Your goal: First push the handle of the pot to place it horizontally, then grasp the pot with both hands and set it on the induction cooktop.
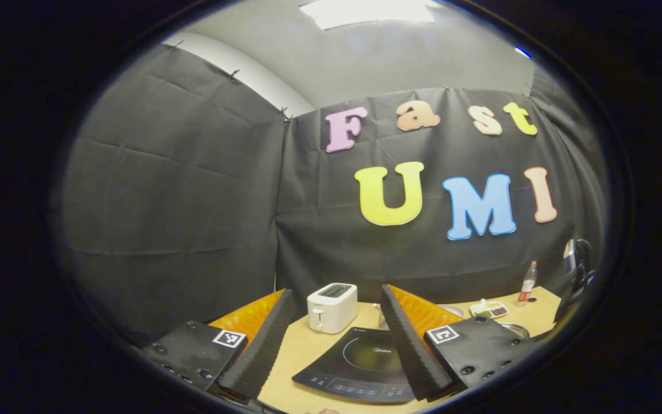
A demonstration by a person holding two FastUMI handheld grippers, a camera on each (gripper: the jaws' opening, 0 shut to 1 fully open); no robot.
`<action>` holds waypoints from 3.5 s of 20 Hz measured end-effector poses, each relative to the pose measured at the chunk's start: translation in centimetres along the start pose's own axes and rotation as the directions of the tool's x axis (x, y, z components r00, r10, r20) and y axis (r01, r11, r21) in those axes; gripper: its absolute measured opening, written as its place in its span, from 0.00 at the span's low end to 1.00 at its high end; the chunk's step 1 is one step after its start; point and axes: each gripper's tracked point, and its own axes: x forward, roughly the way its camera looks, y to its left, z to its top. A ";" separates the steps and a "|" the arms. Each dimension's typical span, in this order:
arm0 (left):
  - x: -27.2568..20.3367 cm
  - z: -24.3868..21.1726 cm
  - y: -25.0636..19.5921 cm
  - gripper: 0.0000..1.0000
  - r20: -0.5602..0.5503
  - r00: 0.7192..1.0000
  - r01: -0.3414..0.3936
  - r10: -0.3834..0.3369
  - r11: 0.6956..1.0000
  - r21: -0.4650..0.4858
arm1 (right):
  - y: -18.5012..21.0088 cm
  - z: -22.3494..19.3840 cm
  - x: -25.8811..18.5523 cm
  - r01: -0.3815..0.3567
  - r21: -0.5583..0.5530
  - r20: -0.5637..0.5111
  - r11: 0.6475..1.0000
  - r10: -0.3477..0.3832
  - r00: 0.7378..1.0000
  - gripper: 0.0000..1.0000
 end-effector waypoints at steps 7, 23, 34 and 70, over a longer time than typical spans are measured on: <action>2.3 -1.3 -0.6 0.93 -0.018 0.999 0.032 -0.032 0.999 -0.005 | 0.2 -3.9 2.8 -0.006 0.025 -0.134 1.000 0.009 0.991 0.01; 9.2 -3.9 -6.5 0.98 -0.044 0.980 0.192 -0.194 0.981 -0.035 | -1.8 -8.2 4.3 0.056 0.136 -0.290 0.989 -0.015 0.957 0.01; 12.3 -5.5 -9.9 0.99 -0.058 0.951 0.295 -0.302 0.950 -0.106 | -3.0 -9.5 2.8 0.125 0.111 -0.363 0.986 -0.077 0.928 0.01; 9.8 -4.8 -21.6 0.99 -0.093 0.961 0.258 -0.262 0.965 -0.054 | -22.4 -15.2 -4.2 0.280 -0.010 -0.510 0.960 -0.246 0.824 0.01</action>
